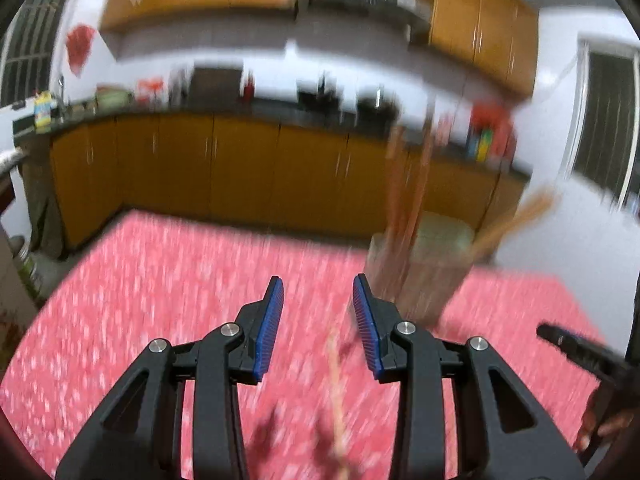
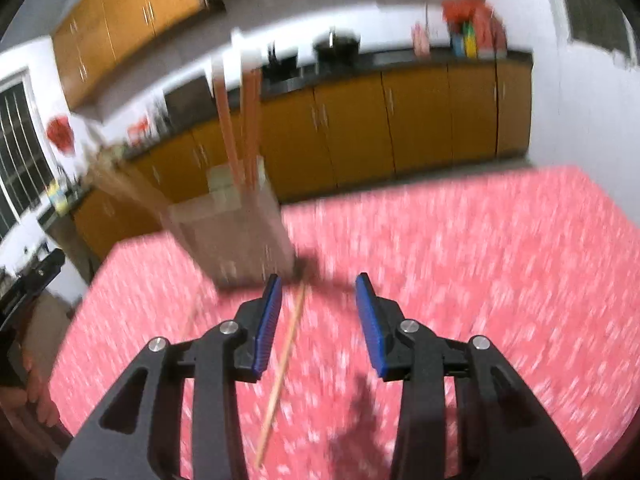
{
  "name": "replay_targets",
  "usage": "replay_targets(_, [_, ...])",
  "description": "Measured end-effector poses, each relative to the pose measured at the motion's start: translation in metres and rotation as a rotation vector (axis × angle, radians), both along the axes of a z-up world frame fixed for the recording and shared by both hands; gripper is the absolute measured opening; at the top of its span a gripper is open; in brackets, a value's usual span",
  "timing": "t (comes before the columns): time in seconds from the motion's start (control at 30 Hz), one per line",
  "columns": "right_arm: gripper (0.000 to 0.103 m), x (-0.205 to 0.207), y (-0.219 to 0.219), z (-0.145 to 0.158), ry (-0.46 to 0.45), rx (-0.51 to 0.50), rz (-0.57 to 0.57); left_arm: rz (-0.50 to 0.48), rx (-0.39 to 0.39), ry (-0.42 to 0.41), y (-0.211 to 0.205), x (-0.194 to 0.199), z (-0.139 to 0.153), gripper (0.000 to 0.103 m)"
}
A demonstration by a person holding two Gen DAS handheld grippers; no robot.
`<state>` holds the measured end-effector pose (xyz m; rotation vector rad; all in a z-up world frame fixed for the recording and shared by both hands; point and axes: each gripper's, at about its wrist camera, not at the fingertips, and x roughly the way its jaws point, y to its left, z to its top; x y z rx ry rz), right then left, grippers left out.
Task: Organize utensils
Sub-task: 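Grasp the last chopstick with the left tool while the right tool grasps another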
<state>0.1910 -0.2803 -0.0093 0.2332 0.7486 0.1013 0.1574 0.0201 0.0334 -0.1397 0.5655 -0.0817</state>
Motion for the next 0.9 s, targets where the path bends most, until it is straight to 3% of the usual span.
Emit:
replay_targets(0.13, [0.029,-0.006,0.030,-0.042,0.101,0.005,0.085,-0.045,0.023,0.142,-0.007,-0.002,-0.049,0.037])
replay_targets(0.33, [0.029,-0.008,0.065,-0.074,0.164,-0.082,0.134,-0.095,0.057,0.213,-0.016,-0.011,-0.082,0.037])
replay_targets(0.43, [0.012,-0.007,0.066,-0.075,0.150,-0.132,0.116,-0.118,0.064,0.233,-0.021,-0.012,-0.090,0.037])
replay_targets(0.8, [0.008,0.009,0.000,-0.075,0.157,-0.109,-0.082,-0.154,0.101,0.300,-0.043,-0.014,-0.114,0.036])
replay_targets(0.9, [0.008,0.008,-0.015,-0.076,0.162,-0.094,-0.105,-0.153,0.146,0.308,-0.049,-0.014,-0.121,0.026])
